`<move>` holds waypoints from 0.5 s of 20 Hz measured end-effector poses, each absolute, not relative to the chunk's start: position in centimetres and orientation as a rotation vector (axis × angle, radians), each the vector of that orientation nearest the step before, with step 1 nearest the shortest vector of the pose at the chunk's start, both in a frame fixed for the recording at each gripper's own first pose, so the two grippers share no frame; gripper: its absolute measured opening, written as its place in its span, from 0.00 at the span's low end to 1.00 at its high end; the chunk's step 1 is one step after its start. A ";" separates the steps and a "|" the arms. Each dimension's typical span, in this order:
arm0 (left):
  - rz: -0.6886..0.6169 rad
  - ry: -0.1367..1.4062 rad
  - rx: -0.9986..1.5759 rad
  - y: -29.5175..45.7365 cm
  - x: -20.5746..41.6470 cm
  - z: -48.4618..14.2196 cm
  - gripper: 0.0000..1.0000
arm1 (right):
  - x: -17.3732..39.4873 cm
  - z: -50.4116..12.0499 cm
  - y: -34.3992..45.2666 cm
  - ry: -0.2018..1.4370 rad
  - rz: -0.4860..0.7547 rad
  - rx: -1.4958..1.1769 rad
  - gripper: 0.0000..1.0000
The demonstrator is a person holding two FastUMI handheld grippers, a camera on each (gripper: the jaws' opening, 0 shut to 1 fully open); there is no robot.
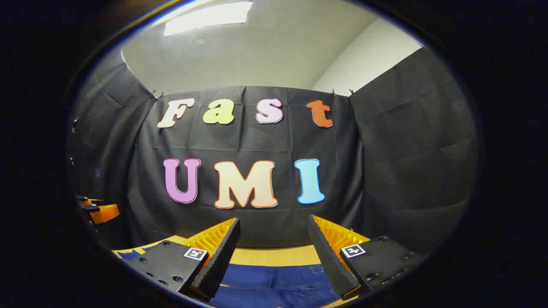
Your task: Grasp the waist and the cuffs of the jeans and fold them to make the two legs overlap; first hold the waist and fold one-third of the jeans toward the cuffs, then hold the cuffs and fold the remaining one-third in the same direction to finish folding.
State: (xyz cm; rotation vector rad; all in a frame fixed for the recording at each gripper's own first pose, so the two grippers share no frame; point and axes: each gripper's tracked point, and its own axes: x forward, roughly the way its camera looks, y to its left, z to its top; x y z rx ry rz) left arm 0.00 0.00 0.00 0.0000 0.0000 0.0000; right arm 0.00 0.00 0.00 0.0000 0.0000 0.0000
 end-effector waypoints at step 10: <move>0.016 -0.013 0.028 -0.3 -0.4 0.7 0.94 | 0.4 0.7 -0.9 -0.014 0.016 -0.012 0.98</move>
